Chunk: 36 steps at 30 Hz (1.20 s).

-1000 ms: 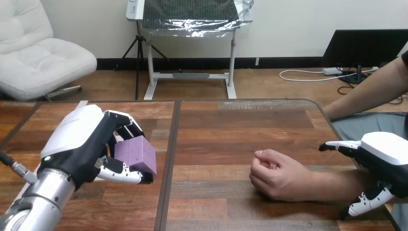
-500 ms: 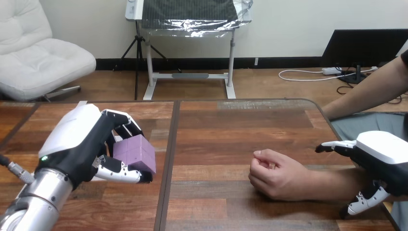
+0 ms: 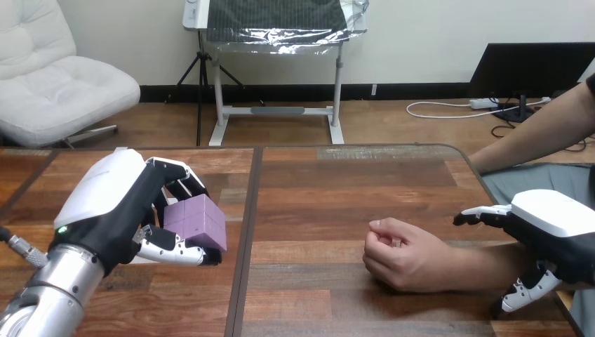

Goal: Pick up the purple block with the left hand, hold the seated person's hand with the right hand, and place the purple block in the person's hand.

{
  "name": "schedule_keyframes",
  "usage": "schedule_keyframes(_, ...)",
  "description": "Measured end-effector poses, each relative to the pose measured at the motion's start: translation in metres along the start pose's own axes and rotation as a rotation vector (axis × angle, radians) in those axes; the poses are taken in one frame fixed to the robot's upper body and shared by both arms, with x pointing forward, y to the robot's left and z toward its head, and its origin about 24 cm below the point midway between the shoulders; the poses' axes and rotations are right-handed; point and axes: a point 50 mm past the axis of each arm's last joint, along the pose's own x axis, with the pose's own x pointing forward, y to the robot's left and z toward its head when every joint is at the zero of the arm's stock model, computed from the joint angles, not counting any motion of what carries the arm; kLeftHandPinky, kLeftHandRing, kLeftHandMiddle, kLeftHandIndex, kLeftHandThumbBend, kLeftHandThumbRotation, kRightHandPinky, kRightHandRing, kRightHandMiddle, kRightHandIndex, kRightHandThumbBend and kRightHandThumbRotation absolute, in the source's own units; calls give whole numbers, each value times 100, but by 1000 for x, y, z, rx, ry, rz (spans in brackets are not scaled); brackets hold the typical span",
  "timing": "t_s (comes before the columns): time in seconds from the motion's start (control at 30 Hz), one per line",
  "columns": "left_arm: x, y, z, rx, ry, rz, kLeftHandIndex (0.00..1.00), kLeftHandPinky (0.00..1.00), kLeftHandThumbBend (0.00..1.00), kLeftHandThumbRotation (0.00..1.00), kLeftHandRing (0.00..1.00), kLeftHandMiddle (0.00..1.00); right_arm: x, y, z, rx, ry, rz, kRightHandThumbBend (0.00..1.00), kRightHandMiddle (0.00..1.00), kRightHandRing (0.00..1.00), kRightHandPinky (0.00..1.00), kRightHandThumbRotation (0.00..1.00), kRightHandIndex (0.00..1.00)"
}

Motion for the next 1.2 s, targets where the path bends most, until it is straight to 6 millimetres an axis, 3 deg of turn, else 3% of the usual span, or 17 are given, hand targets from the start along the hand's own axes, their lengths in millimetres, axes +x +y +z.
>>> schedule_keyframes(1.2,-1,3,0,4,-2,10,45,29,73,0,35,42,20,3,1,-36,-3,30,100,82,80,79,16,82)
